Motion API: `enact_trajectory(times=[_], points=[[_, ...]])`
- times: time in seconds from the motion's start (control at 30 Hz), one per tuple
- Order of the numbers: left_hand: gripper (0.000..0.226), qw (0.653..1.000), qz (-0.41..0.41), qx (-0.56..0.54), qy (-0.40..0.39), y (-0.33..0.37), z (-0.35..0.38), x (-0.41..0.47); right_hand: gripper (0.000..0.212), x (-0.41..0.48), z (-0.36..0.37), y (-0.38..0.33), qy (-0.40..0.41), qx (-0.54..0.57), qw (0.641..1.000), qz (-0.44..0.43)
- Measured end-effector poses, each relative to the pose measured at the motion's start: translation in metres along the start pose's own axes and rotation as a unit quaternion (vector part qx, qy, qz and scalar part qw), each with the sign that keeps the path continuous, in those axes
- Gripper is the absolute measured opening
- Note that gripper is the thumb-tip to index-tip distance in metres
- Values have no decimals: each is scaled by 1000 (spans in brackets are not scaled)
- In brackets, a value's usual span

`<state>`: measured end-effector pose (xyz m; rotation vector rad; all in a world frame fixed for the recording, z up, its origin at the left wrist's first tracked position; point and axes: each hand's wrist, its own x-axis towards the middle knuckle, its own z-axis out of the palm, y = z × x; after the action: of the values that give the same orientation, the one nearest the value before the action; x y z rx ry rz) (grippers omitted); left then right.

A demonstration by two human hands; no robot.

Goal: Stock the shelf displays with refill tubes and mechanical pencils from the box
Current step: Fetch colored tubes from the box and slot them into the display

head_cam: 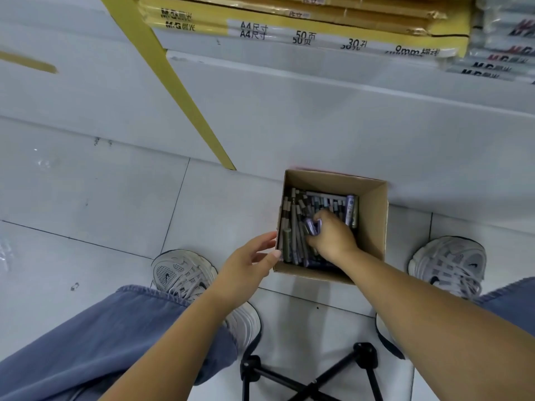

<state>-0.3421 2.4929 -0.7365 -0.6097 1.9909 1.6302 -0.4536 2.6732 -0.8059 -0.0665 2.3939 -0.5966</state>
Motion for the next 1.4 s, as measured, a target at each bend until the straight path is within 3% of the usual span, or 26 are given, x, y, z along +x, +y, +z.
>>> enact_trajectory(times=[0.2, 0.37, 0.5, 0.63, 0.77, 0.87, 1.0, 1.27, 1.4], points=[[37, 1000, -7, 0, 3, -1, 0, 0, 58, -1, 3, -3, -12, 18, 999, -36], [36, 1000, -8, -5, 4, 0, 0, -1, 47, -1, 5, -5, -8, 9, 999, -46], [34, 1000, -2, -12, 0, 1, 0, -2, 45, -5, -5, -6, -4, 99, 994, -49], [34, 1000, -4, -27, 4, 0, 0, -1, 46, -8, -11, -10, -105, 211, 971, -51], [35, 999, -16, -45, 5, -1, 0, -1, 32, -7, -1, -16, -183, 121, 974, -53], [39, 999, -17, -47, 5, -2, 0, -1, 26, -4, 5, -16, -161, 73, 983, -44], [36, 998, -20, -56, 12, -3, 0, -1, 23, -4, 3, -14, -104, 133, 984, -59], [33, 999, -18, -41, 8, 1, -1, 0, 15, -8, -8, -14, -113, 223, 968, -3], [43, 996, 22, 57, 71, 21, -3, -4, 11, -28, -48, -22, -93, 271, 957, -42]])
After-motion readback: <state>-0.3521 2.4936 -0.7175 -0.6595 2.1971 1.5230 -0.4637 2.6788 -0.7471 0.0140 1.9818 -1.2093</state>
